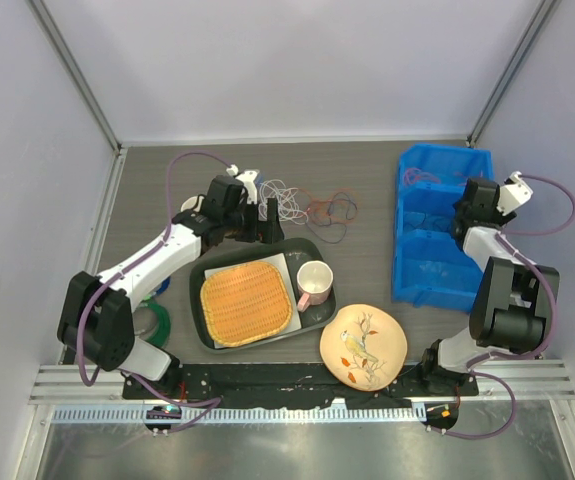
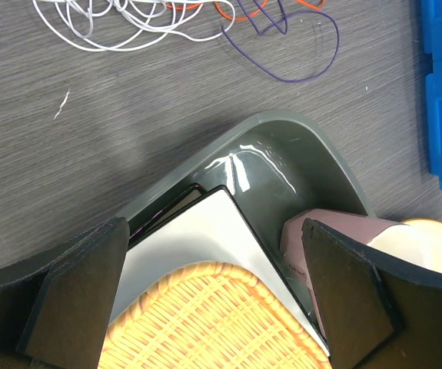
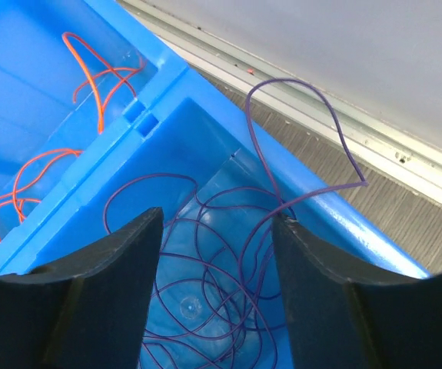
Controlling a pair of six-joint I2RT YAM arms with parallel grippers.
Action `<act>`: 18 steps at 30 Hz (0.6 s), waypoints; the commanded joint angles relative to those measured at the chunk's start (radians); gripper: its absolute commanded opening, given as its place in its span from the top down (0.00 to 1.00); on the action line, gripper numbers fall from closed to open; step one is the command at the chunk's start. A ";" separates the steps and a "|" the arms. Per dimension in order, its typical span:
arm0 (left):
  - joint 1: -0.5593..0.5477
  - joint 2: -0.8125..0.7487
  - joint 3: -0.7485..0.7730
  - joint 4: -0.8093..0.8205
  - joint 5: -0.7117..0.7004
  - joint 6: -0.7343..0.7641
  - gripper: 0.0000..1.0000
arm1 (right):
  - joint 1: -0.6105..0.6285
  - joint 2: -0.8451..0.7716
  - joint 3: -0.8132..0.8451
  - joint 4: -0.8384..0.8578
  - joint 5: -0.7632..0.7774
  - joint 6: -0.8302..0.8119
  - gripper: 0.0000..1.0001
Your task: Untangle the cables
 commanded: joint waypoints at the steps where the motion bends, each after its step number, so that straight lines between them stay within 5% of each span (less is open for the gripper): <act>1: -0.001 -0.040 -0.002 -0.006 -0.011 0.019 0.00 | -0.006 -0.021 -0.035 0.083 0.036 -0.032 0.42; 6: -0.002 -0.043 -0.002 -0.013 -0.022 0.021 0.00 | -0.006 -0.025 -0.052 0.128 0.024 -0.075 0.88; 8: -0.002 -0.046 -0.005 -0.015 -0.022 0.024 0.00 | -0.006 -0.032 -0.072 0.161 0.012 -0.082 0.97; 18: -0.001 -0.071 -0.013 -0.018 -0.037 0.025 0.00 | -0.006 -0.107 -0.144 0.298 -0.167 -0.156 0.99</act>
